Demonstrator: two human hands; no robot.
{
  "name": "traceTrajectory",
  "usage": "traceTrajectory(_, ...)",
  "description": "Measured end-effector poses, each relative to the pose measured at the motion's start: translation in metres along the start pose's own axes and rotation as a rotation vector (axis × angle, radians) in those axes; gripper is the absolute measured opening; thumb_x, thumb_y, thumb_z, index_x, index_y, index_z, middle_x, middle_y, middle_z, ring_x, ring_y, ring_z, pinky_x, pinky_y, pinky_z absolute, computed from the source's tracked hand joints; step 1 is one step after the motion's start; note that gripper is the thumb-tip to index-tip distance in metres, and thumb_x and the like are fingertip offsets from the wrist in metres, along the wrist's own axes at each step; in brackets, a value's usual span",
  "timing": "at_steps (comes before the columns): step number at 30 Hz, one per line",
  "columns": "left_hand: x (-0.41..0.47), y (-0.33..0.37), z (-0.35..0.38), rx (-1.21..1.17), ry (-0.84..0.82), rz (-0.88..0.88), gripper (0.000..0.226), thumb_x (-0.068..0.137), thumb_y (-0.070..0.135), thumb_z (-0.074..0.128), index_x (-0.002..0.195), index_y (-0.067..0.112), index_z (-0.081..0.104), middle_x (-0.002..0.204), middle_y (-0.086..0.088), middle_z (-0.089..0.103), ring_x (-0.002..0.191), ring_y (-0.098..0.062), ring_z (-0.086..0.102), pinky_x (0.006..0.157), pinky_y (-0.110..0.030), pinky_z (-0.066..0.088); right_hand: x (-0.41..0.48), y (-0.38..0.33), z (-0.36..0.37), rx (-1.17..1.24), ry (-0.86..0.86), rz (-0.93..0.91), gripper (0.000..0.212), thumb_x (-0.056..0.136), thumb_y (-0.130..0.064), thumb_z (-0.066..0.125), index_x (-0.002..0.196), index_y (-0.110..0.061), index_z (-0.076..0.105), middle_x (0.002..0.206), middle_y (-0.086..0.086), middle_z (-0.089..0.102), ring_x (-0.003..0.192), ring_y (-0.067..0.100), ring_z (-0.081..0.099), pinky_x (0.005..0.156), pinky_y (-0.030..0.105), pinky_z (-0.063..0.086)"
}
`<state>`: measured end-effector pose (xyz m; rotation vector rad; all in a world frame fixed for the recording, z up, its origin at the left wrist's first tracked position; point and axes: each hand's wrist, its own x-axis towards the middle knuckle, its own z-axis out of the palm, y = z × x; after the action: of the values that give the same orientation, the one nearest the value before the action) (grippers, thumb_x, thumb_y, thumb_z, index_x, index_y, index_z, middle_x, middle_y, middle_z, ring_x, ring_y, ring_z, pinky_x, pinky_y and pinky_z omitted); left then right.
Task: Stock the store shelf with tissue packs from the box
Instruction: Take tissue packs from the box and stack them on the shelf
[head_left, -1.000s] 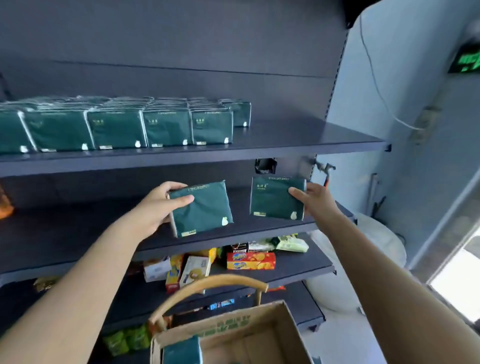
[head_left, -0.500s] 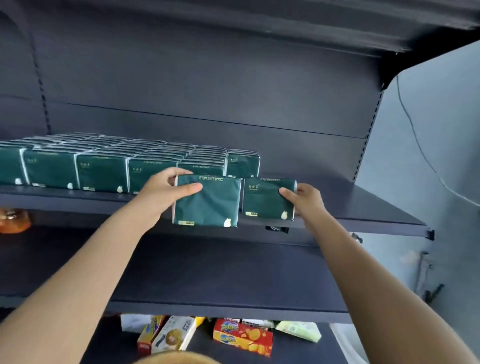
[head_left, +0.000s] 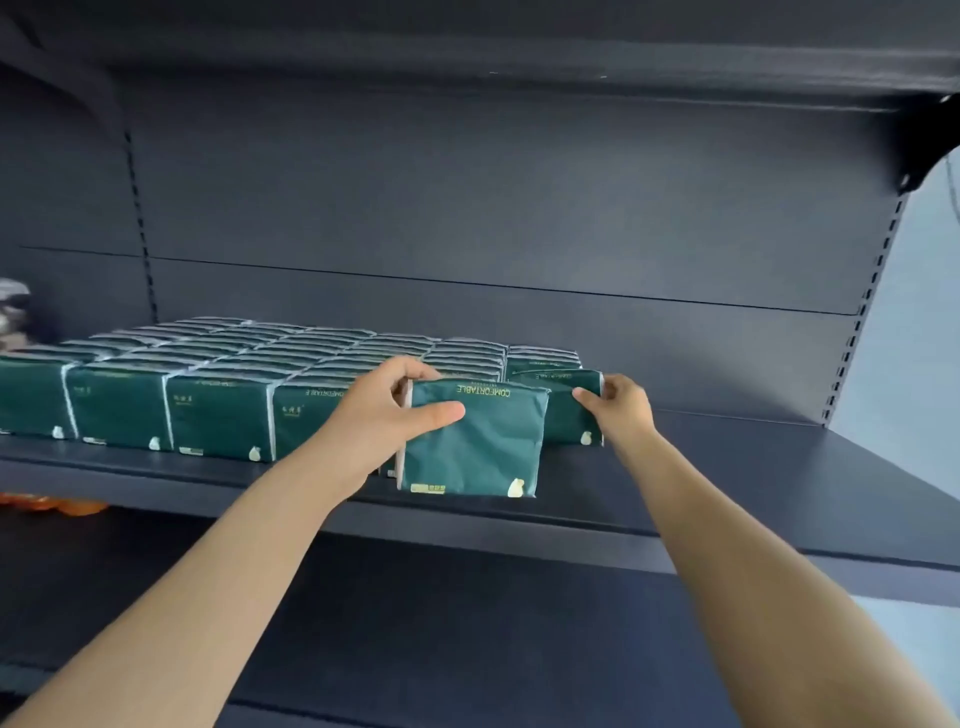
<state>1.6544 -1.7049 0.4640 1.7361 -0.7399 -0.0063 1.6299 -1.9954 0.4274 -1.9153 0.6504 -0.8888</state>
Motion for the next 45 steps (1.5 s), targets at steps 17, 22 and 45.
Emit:
traceTrajectory(17, 0.024, -0.032, -0.009, -0.074, -0.068, 0.068, 0.027, 0.075, 0.021, 0.076, 0.093, 0.033, 0.059, 0.097, 0.009, 0.064, 0.079, 0.008, 0.061, 0.057, -0.004, 0.044, 0.045, 0.011, 0.050, -0.237, 0.078, 0.052, 0.033, 0.091, -0.027, 0.061, 0.110, -0.001, 0.054, 0.095, 0.010, 0.059, 0.092, 0.028, 0.056, 0.070, 0.027, 0.034)
traceTrajectory(22, 0.023, -0.035, -0.010, -0.046, -0.079, 0.052, 0.028, 0.072, 0.028, 0.077, 0.093, 0.037, 0.060, 0.103, 0.008, 0.063, 0.098, -0.012, 0.059, 0.082, -0.025, 0.051, 0.038, 0.004, 0.036, -0.359, -0.042, 0.105, 0.033, 0.091, -0.032, 0.058, 0.072, -0.008, 0.048, 0.064, 0.002, 0.049, 0.070, 0.024, 0.051, 0.053, 0.030, 0.033)
traceTrajectory(45, -0.006, -0.020, 0.029, -0.061, -0.067, 0.074, 0.026, 0.075, 0.023, 0.077, 0.093, 0.032, 0.061, 0.103, 0.008, 0.064, 0.099, -0.009, 0.060, 0.085, -0.023, 0.049, -0.144, -0.035, -0.019, 0.406, -0.230, -0.050, 0.031, 0.076, -0.003, 0.075, 0.102, -0.013, 0.062, 0.094, -0.003, 0.072, 0.081, 0.005, 0.070, 0.066, 0.016, 0.054)
